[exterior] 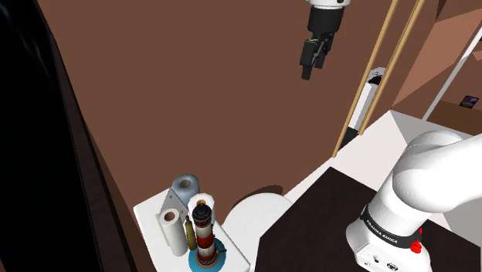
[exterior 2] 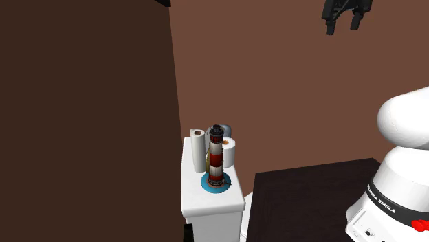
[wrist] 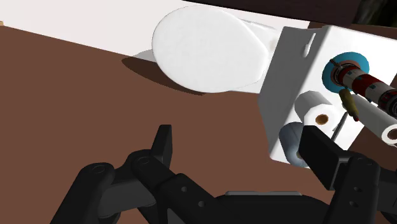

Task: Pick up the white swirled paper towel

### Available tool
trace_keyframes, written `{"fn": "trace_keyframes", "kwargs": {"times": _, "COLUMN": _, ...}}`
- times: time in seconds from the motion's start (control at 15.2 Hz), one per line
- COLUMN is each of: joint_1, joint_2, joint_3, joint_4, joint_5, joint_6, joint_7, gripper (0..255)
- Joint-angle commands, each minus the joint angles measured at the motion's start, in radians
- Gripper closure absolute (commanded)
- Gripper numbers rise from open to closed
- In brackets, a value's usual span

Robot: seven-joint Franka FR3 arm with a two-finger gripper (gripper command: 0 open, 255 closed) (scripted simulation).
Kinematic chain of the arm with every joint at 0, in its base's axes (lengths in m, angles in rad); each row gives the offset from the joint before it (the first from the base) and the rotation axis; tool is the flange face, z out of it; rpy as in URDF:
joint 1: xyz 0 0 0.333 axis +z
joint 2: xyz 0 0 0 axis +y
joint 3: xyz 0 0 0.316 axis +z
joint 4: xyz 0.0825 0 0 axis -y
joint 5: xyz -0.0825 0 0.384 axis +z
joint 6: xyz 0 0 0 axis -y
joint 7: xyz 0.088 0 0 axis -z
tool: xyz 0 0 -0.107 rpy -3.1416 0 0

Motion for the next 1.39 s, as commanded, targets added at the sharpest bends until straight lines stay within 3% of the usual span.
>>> {"fn": "trace_keyframes", "kwargs": {"times": 0.0, "joint_1": 0.0, "joint_2": 0.0, "joint_3": 0.0, "joint_4": 0.0, "joint_5": 0.0, "joint_6": 0.0, "joint_7": 0.0, "gripper": 0}}
{"fn": "trace_keyframes", "kwargs": {"times": 0.66, "joint_1": 0.056, "joint_2": 0.107, "joint_3": 0.154, "joint_4": -0.135, "joint_5": 0.1, "joint_6": 0.215, "joint_7": 0.191, "gripper": 0}}
{"fn": "trace_keyframes", "kwargs": {"times": 1.32, "joint_1": 0.093, "joint_2": 0.344, "joint_3": 0.32, "joint_4": -0.15, "joint_5": 0.146, "joint_6": 0.449, "joint_7": 0.389, "gripper": 0}}
